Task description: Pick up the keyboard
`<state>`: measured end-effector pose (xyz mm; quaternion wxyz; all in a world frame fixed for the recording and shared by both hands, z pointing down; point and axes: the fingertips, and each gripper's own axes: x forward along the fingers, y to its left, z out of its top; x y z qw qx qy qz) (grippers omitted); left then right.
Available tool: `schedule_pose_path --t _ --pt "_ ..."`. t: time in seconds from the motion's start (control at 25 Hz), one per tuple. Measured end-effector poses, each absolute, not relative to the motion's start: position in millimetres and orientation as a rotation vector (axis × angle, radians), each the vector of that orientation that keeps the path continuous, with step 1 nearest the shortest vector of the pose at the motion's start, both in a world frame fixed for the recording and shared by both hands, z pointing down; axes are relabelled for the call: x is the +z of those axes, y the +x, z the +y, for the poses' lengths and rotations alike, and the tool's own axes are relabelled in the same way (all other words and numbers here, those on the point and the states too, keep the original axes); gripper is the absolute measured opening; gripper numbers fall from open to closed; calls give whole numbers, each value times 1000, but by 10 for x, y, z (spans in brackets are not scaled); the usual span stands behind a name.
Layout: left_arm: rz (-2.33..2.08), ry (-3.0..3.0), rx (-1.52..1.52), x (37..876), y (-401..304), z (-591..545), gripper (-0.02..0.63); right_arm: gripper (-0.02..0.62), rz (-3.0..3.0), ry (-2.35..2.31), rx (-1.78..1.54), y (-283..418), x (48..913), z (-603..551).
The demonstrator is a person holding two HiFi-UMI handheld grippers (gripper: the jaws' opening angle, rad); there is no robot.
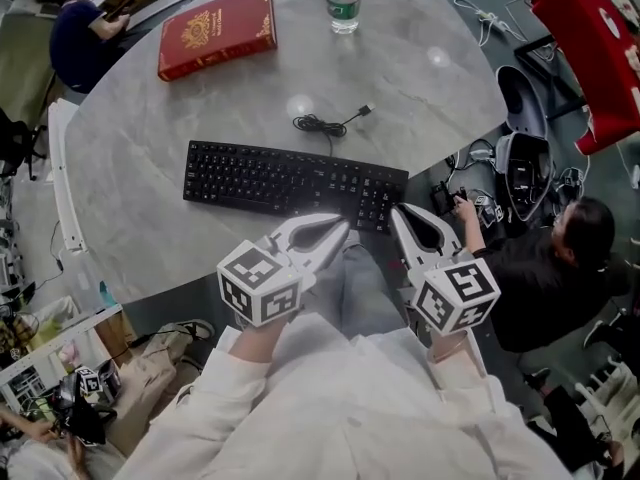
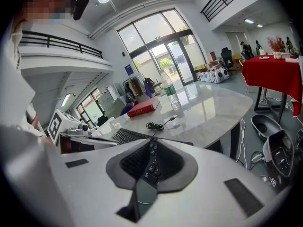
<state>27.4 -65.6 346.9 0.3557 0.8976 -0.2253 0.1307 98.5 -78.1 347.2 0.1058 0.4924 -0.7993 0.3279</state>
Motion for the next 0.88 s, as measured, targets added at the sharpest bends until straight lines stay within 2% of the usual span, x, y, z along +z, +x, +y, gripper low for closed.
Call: schedule_pose_path --t 0.76,0.8,0.88 --pt "-556 2203 396 3936 161 -486 17 39 -2205 1527 1081 1157 3956 -660" --pt "-561 2197 391 3951 156 -485 17 49 -2199 1530 1089 1167 3981 -656" --pt "-563 2189 386 3978 150 -473 17 155 -2186 1517 1124 1165 4043 -642"
